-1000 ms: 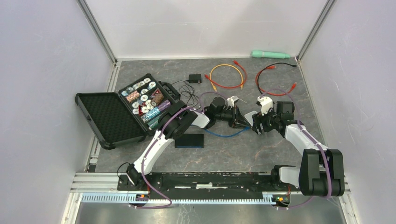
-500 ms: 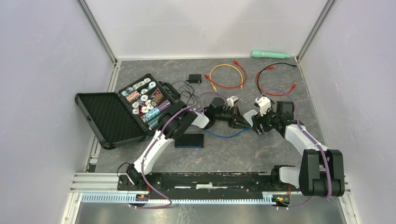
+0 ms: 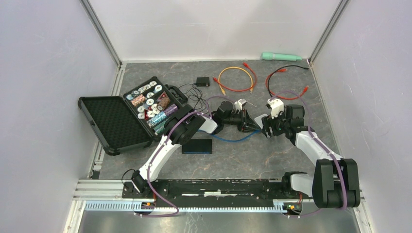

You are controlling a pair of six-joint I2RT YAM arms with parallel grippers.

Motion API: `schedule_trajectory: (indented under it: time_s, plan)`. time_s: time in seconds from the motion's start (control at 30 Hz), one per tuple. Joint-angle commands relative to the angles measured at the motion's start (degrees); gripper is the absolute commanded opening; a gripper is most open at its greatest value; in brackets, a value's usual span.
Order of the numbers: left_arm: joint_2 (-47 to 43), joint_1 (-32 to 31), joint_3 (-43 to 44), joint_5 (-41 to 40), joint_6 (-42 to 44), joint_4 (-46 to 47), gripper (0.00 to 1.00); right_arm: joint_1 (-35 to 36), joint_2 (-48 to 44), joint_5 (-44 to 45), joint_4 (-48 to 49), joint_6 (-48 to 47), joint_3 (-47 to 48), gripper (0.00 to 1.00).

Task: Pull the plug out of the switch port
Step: Pull the connector from the switch port.

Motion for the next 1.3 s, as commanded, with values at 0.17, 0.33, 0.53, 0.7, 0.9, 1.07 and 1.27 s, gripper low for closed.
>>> schedule_trajectory:
  time_s: [0.17, 0.33, 0.53, 0.7, 0.9, 1.07, 1.27]
  plan:
    - [-1.71, -1.40, -2.69, 4.65, -5.09, 3.27, 0.02, 0.70, -2.35, 3.28, 9.13, -8.96, 0.61, 0.00]
    - [-2.35, 0.36, -4.16, 5.03, -3.91, 3.90, 0.02, -4.79, -1.07, -3.33, 8.93, -9.85, 2.53, 0.00]
    - [-1.56, 0.38, -3.10, 5.72, -5.05, 5.91, 0.02, -5.55, -0.21, -6.60, 10.30, -6.95, 2.13, 0.00]
    - [-1.25, -0.18, -2.99, 4.77, -7.57, 8.30, 0.02, -3.98, -0.92, -1.91, 13.41, -1.48, -0.01, 0.00]
    - [-1.53, -2.17, -5.79, 0.62, -13.86, 10.84, 0.02, -0.47, -3.33, 7.29, 15.45, 5.80, -2.02, 0.00]
    - [-1.49, -2.52, -7.32, -1.01, -18.23, 14.79, 0.02, -0.49, -3.93, 8.39, 16.64, 6.28, -3.33, 0.00]
    - [-2.44, -2.35, -7.04, 1.58, -15.53, 13.86, 0.02, -0.49, -2.33, 4.78, 17.19, -1.22, -2.03, 0.00]
